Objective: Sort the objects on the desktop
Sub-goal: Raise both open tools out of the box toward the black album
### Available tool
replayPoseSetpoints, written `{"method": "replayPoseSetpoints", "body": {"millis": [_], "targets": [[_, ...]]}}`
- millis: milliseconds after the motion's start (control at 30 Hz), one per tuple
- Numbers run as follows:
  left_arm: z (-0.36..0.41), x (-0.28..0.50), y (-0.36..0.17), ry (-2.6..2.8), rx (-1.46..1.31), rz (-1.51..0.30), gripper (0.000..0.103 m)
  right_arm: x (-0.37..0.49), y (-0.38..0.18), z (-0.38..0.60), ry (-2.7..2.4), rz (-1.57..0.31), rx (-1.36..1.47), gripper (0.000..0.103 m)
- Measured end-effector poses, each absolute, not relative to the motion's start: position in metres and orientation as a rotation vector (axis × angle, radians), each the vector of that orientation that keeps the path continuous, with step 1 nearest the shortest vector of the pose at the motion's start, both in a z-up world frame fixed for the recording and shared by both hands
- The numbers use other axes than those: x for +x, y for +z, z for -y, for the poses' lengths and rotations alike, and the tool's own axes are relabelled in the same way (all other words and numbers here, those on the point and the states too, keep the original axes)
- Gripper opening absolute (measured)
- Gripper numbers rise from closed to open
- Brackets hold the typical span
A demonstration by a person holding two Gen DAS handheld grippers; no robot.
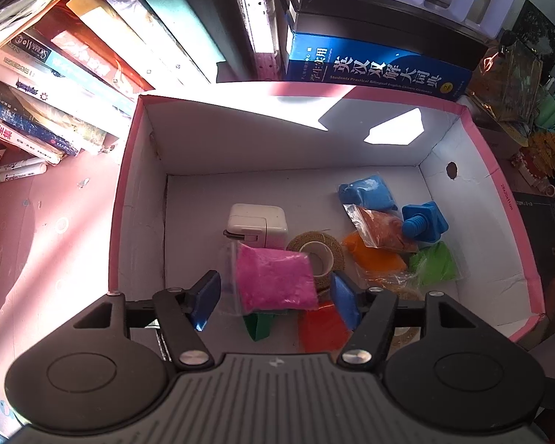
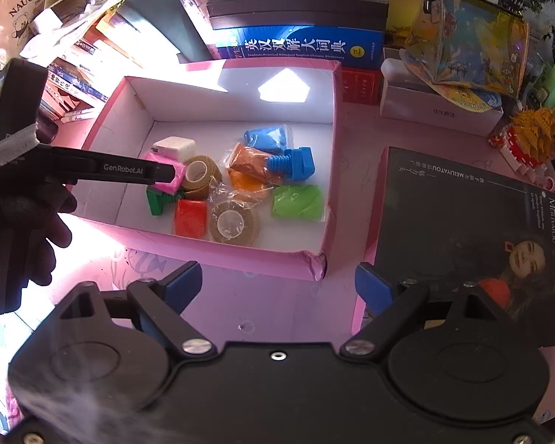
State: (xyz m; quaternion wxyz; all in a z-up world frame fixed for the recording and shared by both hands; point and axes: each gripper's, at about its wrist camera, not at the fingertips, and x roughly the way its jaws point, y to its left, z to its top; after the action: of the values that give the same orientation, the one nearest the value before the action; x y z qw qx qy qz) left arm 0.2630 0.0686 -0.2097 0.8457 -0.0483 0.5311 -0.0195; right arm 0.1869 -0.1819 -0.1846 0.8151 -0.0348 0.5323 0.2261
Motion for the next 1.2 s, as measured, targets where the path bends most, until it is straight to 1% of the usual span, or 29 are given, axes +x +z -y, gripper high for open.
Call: {"method": "replayPoseSetpoints", "body": {"millis": [67, 333, 767, 800, 833, 900, 1200], "targets": [[-0.069, 0.263, -0.210, -0.037, -0.103, -1.122, 0.070, 0.186, -0.184, 0.182, 0.481, -1.137, -0.079, 0.090], [-0.068, 0.254, -0.200, -0.036, -0.099, -1.094, 0.074, 0.181, -0.185, 0.184, 0.470, -1.140, -0.092, 0.090], [-0.067, 0.215, -0.153, -0.062, -0.025, -0.975, 0.075, 0.163, -0.181, 0.197, 0.417, -1.128, -0.075, 0.090], [-0.067, 0.211, -0.148, -0.071, -0.020, -0.961, 0.077, 0.161, -0.181, 0.198, 0.411, -1.125, -0.069, 0.090], [-0.067, 0.207, -0.143, -0.081, -0.016, -0.948, 0.086, 0.159, -0.180, 0.200, 0.405, -1.122, -0.063, 0.090], [-0.067, 0.197, -0.132, -0.107, -0.016, -0.920, 0.097, 0.153, -0.177, 0.203, 0.388, -1.118, -0.048, 0.090], [-0.059, 0.151, -0.108, -0.282, -0.049, -0.879, 0.100, 0.118, -0.164, 0.223, 0.289, -1.079, 0.027, 0.090]]}}
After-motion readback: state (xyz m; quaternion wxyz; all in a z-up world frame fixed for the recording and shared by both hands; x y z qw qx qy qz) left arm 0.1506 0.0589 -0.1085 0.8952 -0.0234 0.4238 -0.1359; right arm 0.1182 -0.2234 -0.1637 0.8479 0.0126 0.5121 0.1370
